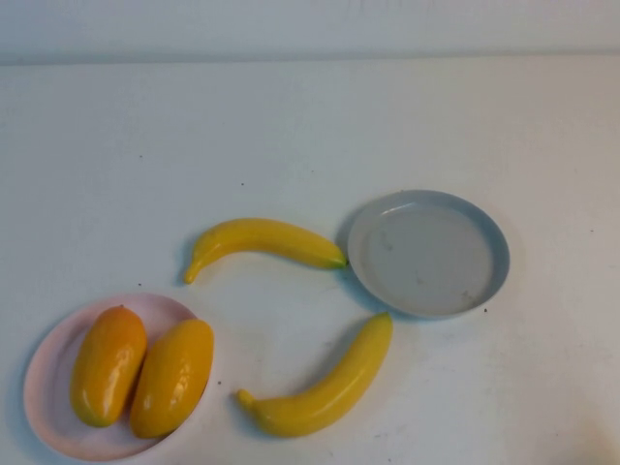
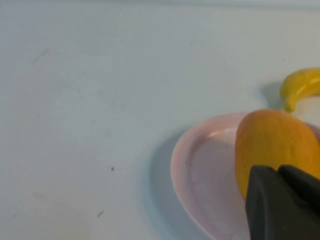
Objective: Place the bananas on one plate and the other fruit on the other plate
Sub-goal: Put another type of fruit in the right plate
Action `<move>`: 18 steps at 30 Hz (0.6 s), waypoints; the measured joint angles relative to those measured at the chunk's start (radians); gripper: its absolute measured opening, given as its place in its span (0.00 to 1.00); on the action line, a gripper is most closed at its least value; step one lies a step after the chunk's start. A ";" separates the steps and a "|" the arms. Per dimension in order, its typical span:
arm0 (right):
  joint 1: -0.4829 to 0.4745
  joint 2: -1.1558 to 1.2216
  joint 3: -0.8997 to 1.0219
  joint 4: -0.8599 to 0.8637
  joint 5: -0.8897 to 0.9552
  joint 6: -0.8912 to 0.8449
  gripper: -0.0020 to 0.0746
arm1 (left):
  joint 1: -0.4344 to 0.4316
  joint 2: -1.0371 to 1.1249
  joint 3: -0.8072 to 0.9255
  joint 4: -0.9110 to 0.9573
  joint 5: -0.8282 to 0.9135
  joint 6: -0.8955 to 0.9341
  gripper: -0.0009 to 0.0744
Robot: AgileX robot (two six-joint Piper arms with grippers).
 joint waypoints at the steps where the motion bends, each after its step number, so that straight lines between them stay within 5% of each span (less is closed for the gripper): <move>1: 0.000 0.000 0.000 0.000 0.000 0.000 0.00 | 0.000 0.000 0.000 0.005 0.030 0.000 0.01; 18: 0.000 0.000 0.000 0.000 0.000 0.000 0.00 | 0.001 0.000 0.001 0.010 0.065 -0.002 0.01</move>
